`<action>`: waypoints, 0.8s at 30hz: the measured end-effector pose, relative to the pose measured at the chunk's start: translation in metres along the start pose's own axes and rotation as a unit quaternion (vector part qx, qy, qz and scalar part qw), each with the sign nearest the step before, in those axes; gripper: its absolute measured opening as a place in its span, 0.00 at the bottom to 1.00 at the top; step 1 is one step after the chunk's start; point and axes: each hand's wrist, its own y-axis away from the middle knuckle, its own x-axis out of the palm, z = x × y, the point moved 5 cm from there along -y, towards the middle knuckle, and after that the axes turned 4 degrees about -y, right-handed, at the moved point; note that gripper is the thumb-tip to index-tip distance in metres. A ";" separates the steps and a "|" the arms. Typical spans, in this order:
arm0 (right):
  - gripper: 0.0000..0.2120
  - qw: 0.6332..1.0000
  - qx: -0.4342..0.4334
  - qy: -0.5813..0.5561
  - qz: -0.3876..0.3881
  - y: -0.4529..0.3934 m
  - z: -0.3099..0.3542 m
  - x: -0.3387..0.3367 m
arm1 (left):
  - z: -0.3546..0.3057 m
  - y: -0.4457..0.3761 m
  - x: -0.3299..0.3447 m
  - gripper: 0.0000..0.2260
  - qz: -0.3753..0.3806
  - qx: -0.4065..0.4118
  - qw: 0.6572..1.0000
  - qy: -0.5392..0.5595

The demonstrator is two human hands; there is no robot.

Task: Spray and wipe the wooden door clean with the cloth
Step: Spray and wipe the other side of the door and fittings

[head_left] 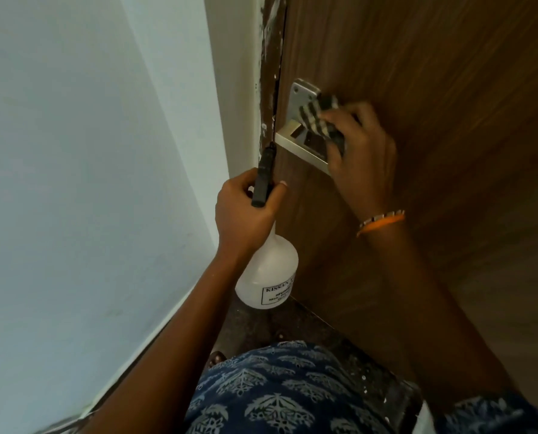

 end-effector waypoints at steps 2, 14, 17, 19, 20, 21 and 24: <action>0.14 0.991 -0.033 0.113 0.058 -0.018 0.012 0.002 | -0.002 -0.002 0.002 0.06 -0.003 -0.002 1.000 0.007; 0.18 0.929 0.019 0.160 0.333 -0.024 -0.002 0.013 | 0.000 0.002 0.003 0.06 0.010 -0.003 1.000 0.019; 0.18 0.944 0.018 0.100 0.313 -0.018 -0.008 0.011 | 0.000 0.003 0.001 0.07 0.016 0.000 1.000 0.023; 0.18 0.954 0.026 0.056 0.292 -0.011 -0.014 0.007 | -0.001 0.004 -0.001 0.09 0.021 0.007 0.999 0.023; 0.18 0.964 0.042 0.017 0.262 -0.006 -0.016 0.004 | -0.001 0.006 -0.002 0.11 0.023 0.012 0.999 0.023; 0.17 0.972 0.070 -0.032 0.223 0.003 -0.019 0.000 | -0.001 0.007 -0.003 0.11 0.024 0.016 0.999 0.023; 0.14 0.940 0.246 -0.225 0.066 0.041 -0.031 0.001 | 0.003 0.008 -0.009 0.11 0.022 0.017 1.000 0.014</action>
